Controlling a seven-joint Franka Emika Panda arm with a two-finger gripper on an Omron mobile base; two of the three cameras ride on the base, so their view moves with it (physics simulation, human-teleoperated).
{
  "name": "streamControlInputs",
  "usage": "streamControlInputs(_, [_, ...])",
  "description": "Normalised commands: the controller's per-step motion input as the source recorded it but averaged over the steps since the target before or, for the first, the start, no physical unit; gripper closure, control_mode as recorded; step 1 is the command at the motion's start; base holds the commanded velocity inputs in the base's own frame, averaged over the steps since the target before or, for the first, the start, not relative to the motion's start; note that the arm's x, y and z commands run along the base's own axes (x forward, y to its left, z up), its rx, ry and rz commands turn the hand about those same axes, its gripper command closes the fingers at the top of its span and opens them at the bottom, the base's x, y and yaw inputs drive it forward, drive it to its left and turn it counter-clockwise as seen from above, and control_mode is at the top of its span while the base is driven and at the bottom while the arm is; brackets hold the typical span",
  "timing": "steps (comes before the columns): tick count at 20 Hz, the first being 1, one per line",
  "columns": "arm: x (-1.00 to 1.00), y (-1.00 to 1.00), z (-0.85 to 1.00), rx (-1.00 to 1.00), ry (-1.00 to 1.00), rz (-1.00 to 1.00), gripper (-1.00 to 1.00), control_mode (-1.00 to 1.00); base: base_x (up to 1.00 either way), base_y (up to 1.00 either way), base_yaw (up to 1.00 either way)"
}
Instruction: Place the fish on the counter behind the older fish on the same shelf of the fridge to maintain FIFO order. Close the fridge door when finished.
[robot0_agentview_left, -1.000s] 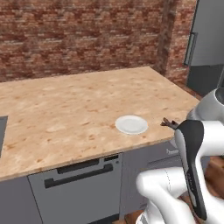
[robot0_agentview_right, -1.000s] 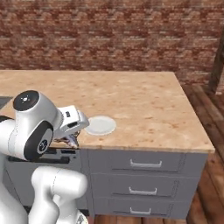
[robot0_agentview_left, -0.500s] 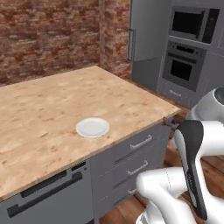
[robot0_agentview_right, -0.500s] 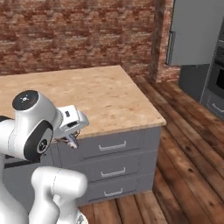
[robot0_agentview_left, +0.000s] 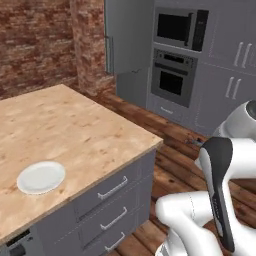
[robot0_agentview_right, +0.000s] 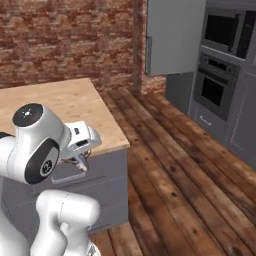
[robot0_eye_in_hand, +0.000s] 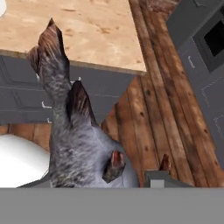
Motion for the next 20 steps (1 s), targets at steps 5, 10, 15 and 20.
streamControlInputs(5, [0.00,0.00,0.00,0.00,0.00,0.00,1.00,1.00,1.00,-0.99,0.01])
streamControlInputs(10, [0.00,0.00,0.00,0.00,0.00,0.00,1.00,1.00,1.00,-0.98,0.17])
streamControlInputs(15, [0.00,0.00,0.00,0.00,0.00,0.00,1.00,1.00,1.00,-0.94,0.19])
streamControlInputs(20, [0.00,0.00,0.00,0.00,0.00,0.00,1.00,1.00,1.00,-0.63,0.21])
